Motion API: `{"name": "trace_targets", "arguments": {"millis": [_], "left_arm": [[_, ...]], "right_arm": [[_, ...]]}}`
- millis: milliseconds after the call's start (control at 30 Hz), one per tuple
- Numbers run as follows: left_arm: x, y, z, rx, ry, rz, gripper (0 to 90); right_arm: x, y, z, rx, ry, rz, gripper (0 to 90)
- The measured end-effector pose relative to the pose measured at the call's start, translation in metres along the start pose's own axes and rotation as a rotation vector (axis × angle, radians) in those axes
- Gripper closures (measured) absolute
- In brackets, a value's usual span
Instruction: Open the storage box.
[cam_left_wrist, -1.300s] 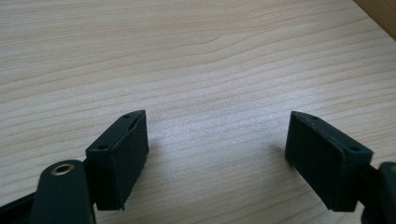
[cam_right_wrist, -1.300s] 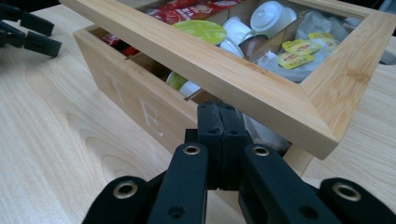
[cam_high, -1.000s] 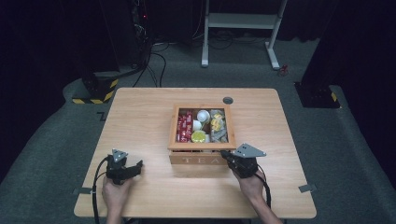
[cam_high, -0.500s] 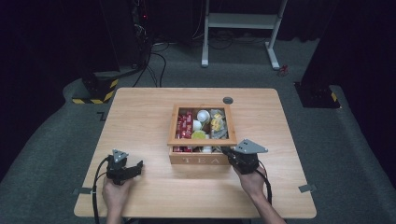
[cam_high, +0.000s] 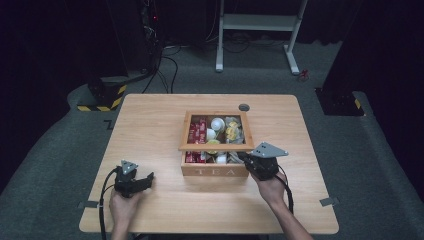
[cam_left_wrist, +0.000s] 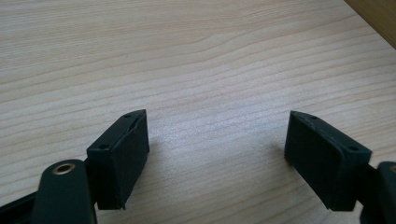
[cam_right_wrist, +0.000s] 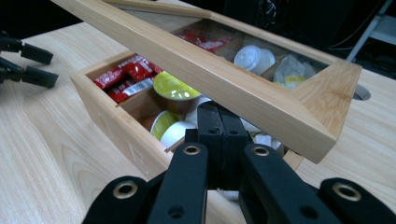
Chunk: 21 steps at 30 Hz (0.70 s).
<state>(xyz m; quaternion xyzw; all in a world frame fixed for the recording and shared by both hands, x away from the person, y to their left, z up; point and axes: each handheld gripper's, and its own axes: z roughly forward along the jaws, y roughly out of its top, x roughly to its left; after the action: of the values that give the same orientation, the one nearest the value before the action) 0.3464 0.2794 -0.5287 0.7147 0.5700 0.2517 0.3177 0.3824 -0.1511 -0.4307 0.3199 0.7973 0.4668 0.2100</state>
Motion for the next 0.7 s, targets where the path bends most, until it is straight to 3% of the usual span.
{"name": "trace_targets", "arguments": {"millis": [267, 700], "left_arm": [[-0.004, 0.001, 0.001, 0.000, -0.013, 0.009, 21.0], [-0.010, 0.007, -0.006, -0.048, -0.098, 0.013, 24.1]], "right_arm": [[-0.005, 0.011, -0.002, -0.006, 0.010, -0.007, 89.9], [-0.011, 0.025, -0.005, -0.024, 0.021, 0.003, 89.9]]}}
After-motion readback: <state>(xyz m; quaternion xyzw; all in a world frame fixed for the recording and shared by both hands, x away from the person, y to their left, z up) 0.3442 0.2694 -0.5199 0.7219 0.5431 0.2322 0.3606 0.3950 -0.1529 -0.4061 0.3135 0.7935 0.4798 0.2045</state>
